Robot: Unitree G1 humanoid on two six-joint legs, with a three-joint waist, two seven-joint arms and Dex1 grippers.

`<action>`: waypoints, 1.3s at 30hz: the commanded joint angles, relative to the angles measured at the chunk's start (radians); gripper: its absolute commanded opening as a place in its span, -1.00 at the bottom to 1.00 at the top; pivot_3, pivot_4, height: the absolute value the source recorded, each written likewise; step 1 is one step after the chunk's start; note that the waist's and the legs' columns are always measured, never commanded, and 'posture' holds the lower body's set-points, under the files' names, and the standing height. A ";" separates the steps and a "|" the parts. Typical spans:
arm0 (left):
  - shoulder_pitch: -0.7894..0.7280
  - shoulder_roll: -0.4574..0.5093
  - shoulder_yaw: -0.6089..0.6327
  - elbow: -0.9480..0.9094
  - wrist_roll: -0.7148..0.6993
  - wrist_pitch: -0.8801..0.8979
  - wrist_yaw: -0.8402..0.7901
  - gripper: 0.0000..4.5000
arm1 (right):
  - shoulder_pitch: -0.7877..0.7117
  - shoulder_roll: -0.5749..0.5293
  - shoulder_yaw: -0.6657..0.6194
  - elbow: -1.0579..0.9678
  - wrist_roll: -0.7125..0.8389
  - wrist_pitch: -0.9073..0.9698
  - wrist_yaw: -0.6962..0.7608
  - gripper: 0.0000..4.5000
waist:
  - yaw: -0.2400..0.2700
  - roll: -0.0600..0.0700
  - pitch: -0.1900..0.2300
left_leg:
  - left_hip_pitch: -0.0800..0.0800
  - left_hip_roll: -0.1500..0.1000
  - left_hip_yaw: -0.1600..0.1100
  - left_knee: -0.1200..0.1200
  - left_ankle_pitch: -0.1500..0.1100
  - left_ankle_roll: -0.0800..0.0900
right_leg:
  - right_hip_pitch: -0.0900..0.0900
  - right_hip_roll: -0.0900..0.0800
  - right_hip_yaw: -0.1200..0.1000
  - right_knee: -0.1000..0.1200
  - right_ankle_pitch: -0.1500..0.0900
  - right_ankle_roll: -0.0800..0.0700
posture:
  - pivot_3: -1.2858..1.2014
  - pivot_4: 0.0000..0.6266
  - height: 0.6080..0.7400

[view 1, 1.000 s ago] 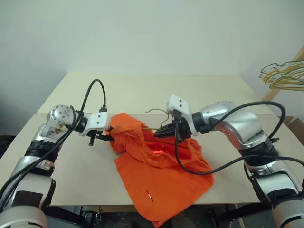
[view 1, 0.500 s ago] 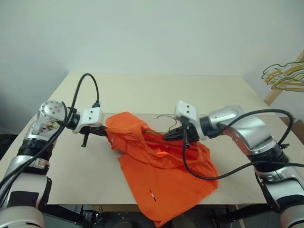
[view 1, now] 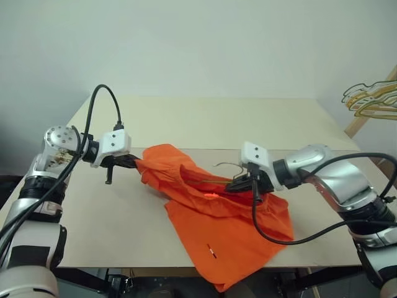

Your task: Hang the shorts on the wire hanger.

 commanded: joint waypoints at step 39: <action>-0.136 -0.198 -0.101 -0.124 -0.024 0.061 -0.010 0.92 | -0.326 0.077 -0.046 0.138 0.134 0.202 0.065 -1.00 | 0.021 0.000 0.000 | -0.001 -0.002 0.000 0.001 0.000 0.000 | -0.001 0.000 0.000 0.000 0.001 0.001 | -0.04 -1.00 1.00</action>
